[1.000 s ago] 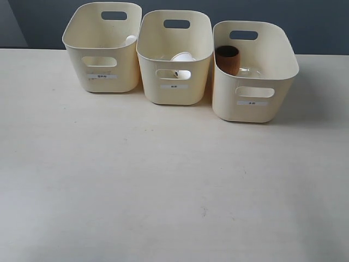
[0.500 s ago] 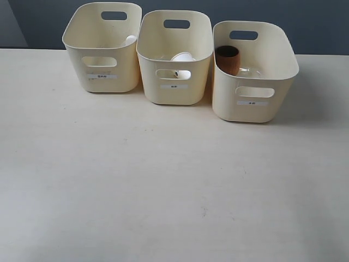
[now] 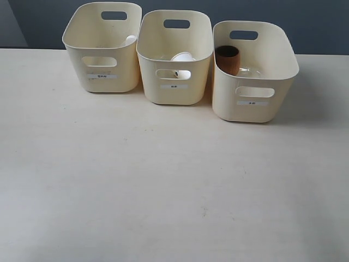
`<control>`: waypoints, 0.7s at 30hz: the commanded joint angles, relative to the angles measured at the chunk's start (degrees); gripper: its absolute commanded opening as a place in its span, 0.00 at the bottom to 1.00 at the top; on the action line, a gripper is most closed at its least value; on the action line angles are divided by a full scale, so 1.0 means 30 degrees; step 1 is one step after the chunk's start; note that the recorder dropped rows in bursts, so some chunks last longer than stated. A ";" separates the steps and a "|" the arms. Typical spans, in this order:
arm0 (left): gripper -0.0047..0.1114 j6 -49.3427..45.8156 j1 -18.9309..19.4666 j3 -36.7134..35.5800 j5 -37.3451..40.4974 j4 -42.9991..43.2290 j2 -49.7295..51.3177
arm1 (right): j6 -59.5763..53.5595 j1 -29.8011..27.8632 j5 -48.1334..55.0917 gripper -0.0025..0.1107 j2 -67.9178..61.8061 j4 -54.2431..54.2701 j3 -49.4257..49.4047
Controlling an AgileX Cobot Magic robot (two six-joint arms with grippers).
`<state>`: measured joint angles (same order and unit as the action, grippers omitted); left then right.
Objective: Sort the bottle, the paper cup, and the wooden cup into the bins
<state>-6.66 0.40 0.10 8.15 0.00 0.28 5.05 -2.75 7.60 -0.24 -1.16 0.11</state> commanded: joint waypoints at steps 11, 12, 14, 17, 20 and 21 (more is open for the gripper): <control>0.04 0.0030 0.0009 -0.0034 -0.0132 0.0000 -0.0095 | 0.0016 0.0062 -0.0196 0.02 0.0079 -0.0181 -0.0038; 0.04 0.0030 0.0009 -0.0034 -0.0132 0.0000 -0.0095 | 0.0016 0.0062 -0.0196 0.02 0.0079 -0.0181 -0.0038; 0.04 0.0030 0.0009 -0.0034 -0.0132 0.0000 -0.0095 | 0.0016 0.0062 -0.0196 0.02 0.0079 -0.0181 -0.0038; 0.04 0.0030 0.0009 -0.0034 -0.0132 0.0000 -0.0095 | 0.0016 0.0062 -0.0196 0.02 0.0079 -0.0181 -0.0038; 0.04 0.0030 0.0009 -0.0034 -0.0132 0.0000 -0.0095 | 0.0017 0.0062 -0.0140 0.02 0.0079 0.0068 -0.0038; 0.04 0.0030 0.0009 -0.0034 -0.0132 0.0000 -0.0095 | 0.0017 0.0062 -0.0140 0.02 0.0079 0.0068 -0.0038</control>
<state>-6.66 0.40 0.10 8.15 0.00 0.28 5.17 -2.75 7.60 -0.24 -1.05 0.11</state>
